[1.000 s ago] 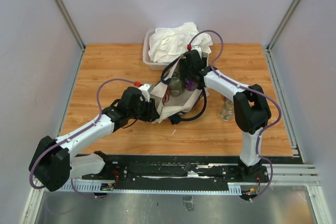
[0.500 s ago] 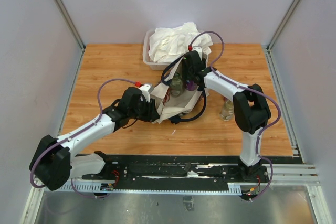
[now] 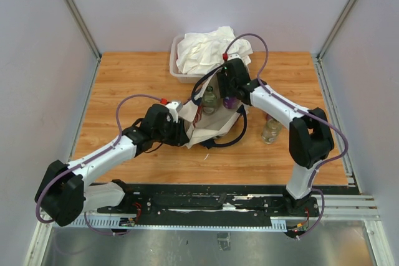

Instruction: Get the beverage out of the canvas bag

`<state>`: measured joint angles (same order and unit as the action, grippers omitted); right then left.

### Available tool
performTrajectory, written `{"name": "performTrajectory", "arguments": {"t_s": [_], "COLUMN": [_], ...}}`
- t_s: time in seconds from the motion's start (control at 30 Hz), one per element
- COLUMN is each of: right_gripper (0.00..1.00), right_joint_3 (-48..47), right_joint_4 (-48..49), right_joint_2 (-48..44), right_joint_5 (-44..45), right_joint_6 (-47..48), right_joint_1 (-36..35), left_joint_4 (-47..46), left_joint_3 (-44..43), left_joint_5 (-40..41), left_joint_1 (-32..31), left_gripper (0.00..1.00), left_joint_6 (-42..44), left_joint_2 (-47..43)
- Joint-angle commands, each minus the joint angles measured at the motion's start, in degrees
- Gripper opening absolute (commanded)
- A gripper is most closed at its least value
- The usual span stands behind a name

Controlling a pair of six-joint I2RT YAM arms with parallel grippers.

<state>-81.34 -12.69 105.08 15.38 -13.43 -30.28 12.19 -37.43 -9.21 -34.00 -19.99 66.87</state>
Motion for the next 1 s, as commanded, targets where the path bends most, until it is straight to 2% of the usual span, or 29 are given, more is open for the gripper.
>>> {"name": "performTrajectory", "arguments": {"t_s": [0.0, 0.33, 0.63, 0.77, 0.97], "right_gripper": [0.01, 0.01, 0.01, 0.01, 0.01], "right_joint_3": [-1.35, -2.83, -6.04, -6.89, -6.89], "right_joint_4": [-0.87, -0.86, -3.12, -4.50, -6.43], "right_joint_2": [-8.47, -19.20, -28.75, -32.66, -35.91], "right_joint_5": [-2.37, -5.09, -1.73, 2.41, 13.68], "right_joint_6": [7.10, 12.21, 13.30, 13.62, 15.89], "right_joint_1": [0.50, -3.03, -3.64, -3.66, -3.63], "left_joint_4": [1.93, 1.44, 0.96, 0.68, 0.80], "left_joint_3": [1.29, 1.30, 2.15, 2.36, 2.20], "left_joint_5": [1.72, 0.86, 0.84, 0.86, 0.95], "left_joint_1": [-0.19, -0.19, -0.19, -0.19, -0.23], "left_gripper": [0.42, 0.42, 0.42, 0.42, 0.42], "left_joint_6": [0.39, 0.36, -0.52, -0.56, -0.57], "left_joint_2": [0.69, 0.70, -0.52, -0.93, -1.47]}}
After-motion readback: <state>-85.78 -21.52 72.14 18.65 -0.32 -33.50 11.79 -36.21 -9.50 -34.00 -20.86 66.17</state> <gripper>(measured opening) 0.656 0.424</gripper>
